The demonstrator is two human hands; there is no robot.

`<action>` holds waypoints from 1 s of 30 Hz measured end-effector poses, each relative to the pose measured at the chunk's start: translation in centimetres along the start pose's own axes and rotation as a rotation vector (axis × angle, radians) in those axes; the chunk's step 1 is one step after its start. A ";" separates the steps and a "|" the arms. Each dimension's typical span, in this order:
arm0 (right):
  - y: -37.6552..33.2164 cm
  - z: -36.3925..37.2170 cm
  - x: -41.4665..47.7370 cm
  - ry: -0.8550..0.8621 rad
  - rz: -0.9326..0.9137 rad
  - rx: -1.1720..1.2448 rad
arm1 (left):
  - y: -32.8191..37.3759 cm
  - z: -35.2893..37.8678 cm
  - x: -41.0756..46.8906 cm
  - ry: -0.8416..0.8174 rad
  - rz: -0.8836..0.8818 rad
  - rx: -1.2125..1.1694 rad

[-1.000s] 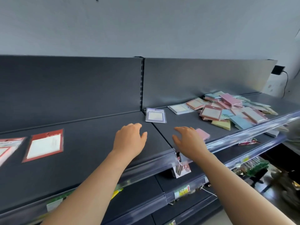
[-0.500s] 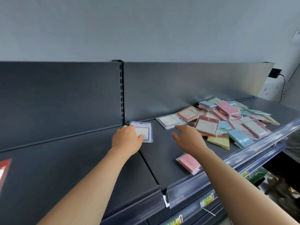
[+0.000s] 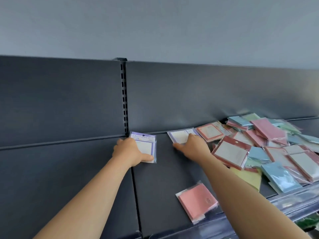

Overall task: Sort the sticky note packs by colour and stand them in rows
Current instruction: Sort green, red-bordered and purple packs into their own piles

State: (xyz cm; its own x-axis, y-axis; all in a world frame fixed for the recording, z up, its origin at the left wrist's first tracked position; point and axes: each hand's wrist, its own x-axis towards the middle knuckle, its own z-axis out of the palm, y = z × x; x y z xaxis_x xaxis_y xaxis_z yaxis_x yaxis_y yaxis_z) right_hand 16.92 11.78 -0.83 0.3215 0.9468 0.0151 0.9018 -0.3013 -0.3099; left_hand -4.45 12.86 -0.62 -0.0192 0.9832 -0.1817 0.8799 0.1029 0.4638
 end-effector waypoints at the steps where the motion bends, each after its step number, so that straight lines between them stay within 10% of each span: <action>1: 0.0 0.2 0.3 0.002 -0.020 -0.006 | -0.1 0.1 -0.1 -0.002 -0.010 -0.023; 30: 1.2 -2.1 -1.9 -0.201 -0.409 0.249 | -1.2 0.7 -7.7 0.236 -0.120 -0.818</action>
State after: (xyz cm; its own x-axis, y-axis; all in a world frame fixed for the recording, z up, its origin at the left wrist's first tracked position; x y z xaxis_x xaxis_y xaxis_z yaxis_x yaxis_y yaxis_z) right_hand 18.01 9.35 0.79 -0.1266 0.9919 0.0066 0.8384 0.1105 -0.5338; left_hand -5.00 5.03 -0.38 -0.2684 0.9550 -0.1264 0.2482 0.1954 0.9488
